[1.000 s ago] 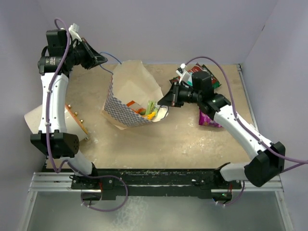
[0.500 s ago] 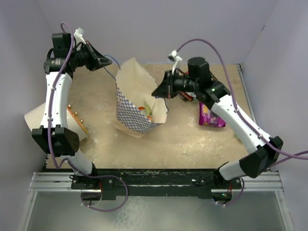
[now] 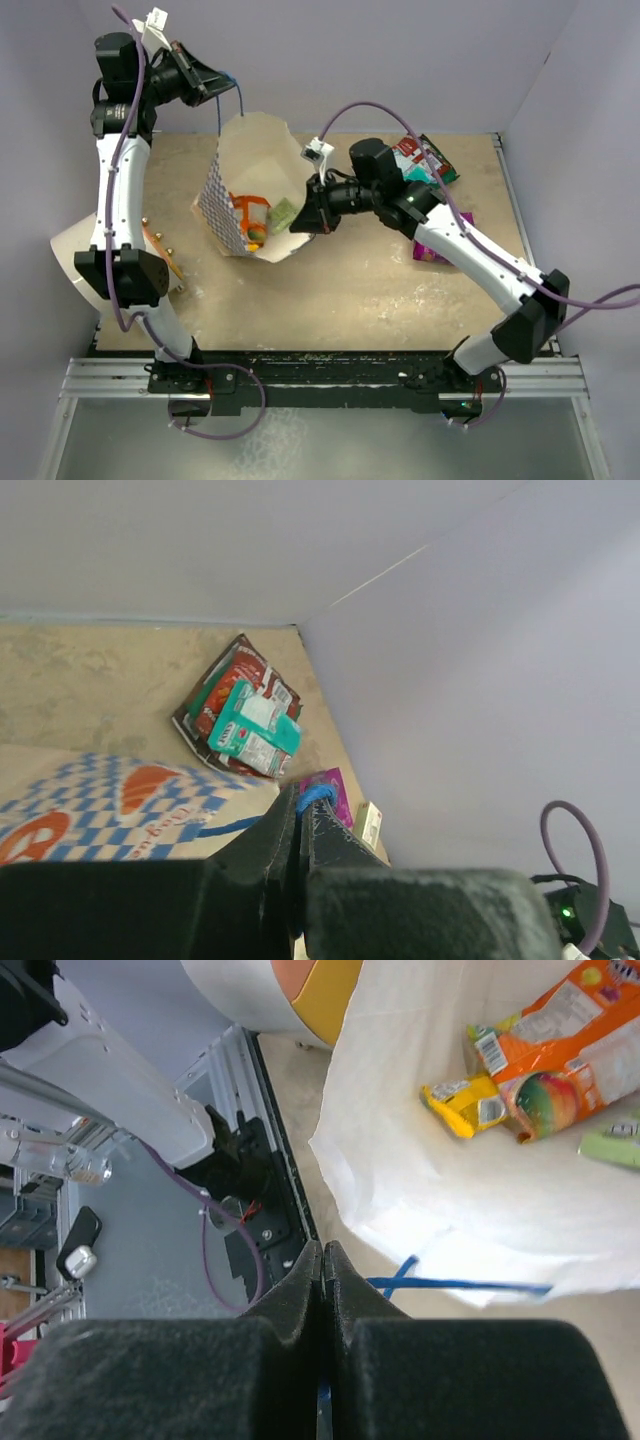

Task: Take the snacks out of the paper bag
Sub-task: Adjust the paper bag at the center of the board.

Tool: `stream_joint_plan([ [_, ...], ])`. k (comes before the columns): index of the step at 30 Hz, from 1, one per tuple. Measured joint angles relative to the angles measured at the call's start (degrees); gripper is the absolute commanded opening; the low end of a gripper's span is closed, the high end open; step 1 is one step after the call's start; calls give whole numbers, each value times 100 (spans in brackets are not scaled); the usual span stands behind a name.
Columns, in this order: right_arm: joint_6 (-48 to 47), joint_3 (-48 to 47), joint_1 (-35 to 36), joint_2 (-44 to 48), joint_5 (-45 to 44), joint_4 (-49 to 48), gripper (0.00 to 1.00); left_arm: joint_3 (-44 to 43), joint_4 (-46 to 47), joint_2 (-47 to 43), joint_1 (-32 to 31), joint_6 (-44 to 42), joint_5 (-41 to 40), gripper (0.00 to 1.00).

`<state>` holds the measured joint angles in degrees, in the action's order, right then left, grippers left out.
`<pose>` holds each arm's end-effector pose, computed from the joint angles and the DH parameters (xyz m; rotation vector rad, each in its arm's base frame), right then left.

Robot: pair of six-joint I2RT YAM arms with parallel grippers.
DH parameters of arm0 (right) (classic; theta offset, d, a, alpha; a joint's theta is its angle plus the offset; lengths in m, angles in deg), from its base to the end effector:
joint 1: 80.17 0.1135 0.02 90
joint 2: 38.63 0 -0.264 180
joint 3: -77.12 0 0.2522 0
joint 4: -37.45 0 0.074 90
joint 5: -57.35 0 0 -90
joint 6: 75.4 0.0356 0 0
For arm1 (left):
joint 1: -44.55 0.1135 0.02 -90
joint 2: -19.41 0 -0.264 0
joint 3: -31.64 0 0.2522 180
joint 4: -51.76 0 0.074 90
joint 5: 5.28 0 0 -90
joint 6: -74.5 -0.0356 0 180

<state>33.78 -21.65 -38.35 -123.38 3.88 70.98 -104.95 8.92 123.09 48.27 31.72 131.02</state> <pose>0.2372 0.2407 0.4032 -0.8569 1.8849 1.2965 0.3921 -0.0003 0.4900 -0.1851 1.8506 -1.2400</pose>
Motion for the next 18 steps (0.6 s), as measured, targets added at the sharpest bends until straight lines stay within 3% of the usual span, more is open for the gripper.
stream_joint_plan([
  [6, -592, -238, 151, -667, 214, -175, 1, 304, 570, -109, -116, 63, 400, 0],
  [11, -1045, 476, 505, -553, 212, -52, 8, 1696, 551, -804, -647, -177, 459, 0],
  [18, -1392, 1108, 708, 37, -437, 509, 41, 2946, 431, -1738, -1045, -181, 487, 0],
])
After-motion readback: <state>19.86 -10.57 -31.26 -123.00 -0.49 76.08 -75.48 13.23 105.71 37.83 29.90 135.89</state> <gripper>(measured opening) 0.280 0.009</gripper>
